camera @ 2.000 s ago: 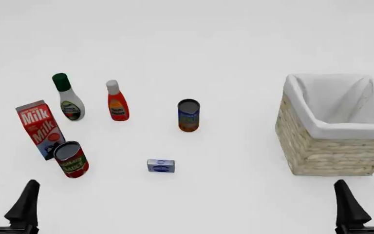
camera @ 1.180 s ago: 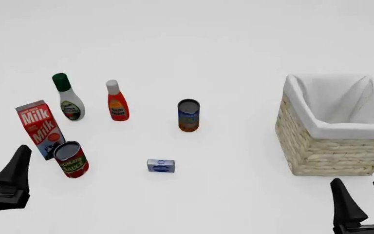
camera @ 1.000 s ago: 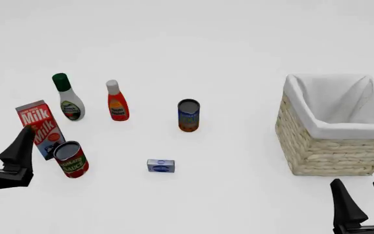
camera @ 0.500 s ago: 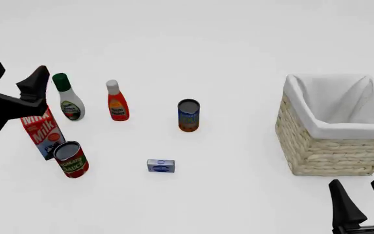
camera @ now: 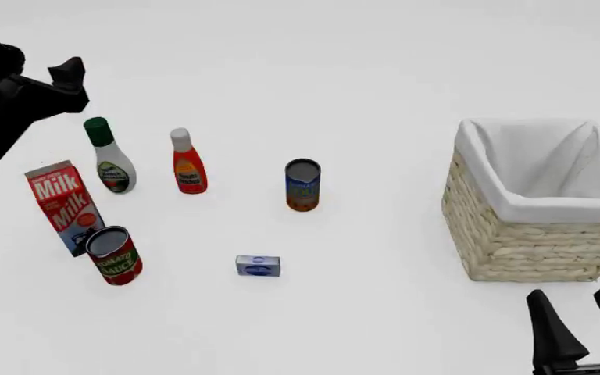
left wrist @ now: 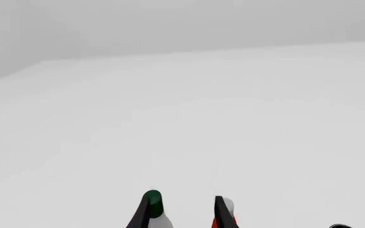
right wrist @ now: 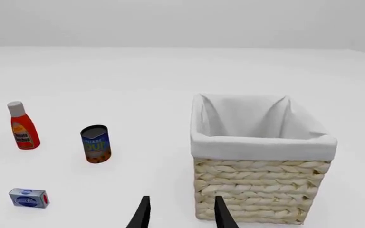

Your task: Pick the salad dressing and place it in the basket.

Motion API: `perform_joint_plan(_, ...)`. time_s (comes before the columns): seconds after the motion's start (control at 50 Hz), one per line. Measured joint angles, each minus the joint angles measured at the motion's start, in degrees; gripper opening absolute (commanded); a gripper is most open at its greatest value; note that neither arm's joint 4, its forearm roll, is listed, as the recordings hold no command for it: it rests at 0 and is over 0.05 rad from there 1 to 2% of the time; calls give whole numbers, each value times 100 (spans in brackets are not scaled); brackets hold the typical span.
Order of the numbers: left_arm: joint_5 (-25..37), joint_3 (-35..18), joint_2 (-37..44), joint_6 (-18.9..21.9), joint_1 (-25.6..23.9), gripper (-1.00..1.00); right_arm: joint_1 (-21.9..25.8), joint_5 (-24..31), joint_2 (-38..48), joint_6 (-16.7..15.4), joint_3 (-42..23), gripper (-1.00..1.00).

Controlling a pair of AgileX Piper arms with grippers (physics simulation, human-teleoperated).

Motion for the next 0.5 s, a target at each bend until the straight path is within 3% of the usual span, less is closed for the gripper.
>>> perform_joint_plan(0.5,1263,-2033,1807,139,587,100,4,56,-10,-4,4,100)
